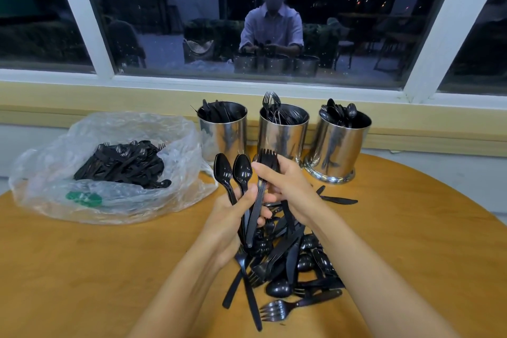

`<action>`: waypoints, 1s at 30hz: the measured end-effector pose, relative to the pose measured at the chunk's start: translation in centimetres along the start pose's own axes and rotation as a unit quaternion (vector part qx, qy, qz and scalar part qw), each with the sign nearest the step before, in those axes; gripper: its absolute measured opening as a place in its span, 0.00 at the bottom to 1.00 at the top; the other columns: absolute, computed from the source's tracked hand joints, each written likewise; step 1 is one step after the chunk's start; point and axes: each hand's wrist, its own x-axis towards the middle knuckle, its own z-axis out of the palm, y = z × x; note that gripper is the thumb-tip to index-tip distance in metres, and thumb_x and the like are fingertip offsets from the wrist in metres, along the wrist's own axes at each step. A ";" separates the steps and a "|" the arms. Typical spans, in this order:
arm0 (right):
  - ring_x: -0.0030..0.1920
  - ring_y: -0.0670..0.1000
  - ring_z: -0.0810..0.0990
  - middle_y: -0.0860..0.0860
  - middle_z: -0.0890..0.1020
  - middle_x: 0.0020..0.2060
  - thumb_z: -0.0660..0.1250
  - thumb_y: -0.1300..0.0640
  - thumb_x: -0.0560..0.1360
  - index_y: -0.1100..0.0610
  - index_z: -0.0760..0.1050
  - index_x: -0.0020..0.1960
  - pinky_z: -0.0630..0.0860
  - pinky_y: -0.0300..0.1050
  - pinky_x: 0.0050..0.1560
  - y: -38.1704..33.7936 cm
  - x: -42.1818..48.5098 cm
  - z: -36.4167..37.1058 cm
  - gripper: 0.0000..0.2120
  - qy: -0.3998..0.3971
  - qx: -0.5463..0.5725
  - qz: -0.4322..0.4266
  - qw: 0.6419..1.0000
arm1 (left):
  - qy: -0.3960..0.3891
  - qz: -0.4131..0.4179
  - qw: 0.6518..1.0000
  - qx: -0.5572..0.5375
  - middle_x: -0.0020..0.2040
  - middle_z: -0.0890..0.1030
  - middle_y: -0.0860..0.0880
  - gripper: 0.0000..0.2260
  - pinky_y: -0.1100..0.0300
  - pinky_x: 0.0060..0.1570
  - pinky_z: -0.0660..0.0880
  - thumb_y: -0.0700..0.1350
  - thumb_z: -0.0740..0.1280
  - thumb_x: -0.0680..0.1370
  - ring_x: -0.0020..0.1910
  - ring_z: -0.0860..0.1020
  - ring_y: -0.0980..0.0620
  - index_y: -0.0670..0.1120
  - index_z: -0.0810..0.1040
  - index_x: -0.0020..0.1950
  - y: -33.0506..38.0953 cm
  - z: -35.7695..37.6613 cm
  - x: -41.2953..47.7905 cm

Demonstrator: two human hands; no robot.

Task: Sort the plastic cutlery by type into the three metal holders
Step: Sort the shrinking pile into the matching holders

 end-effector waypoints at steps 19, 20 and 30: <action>0.44 0.47 0.80 0.47 0.83 0.34 0.58 0.58 0.82 0.59 0.73 0.53 0.73 0.46 0.57 -6.2 10.2 -9.8 0.07 0.298 0.017 -0.123 0.946 | 0.072 -0.058 0.994 -0.064 0.28 0.66 0.52 0.13 0.68 0.18 0.60 0.45 0.59 0.83 0.21 0.60 0.59 0.37 0.76 0.59 -0.9 -1.9 5.0; 0.41 0.48 0.81 0.47 0.81 0.32 0.58 0.59 0.82 0.59 0.72 0.53 0.76 0.46 0.55 -7.1 11.2 -10.0 0.05 0.294 0.024 -0.140 0.945 | 0.068 -0.057 0.994 -0.061 0.28 0.66 0.52 0.13 0.68 0.18 0.59 0.45 0.59 0.83 0.21 0.60 0.59 0.37 0.76 0.59 -0.8 -1.9 5.4; 0.29 0.45 0.68 0.49 0.68 0.32 0.53 0.61 0.83 0.55 0.66 0.45 0.71 0.39 0.36 -6.0 17.7 -9.0 0.09 0.267 -0.046 -0.147 0.951 | 0.039 -0.037 0.998 -0.026 0.28 0.67 0.51 0.13 0.67 0.20 0.59 0.46 0.60 0.82 0.22 0.60 0.58 0.38 0.77 0.58 -0.2 -0.5 8.4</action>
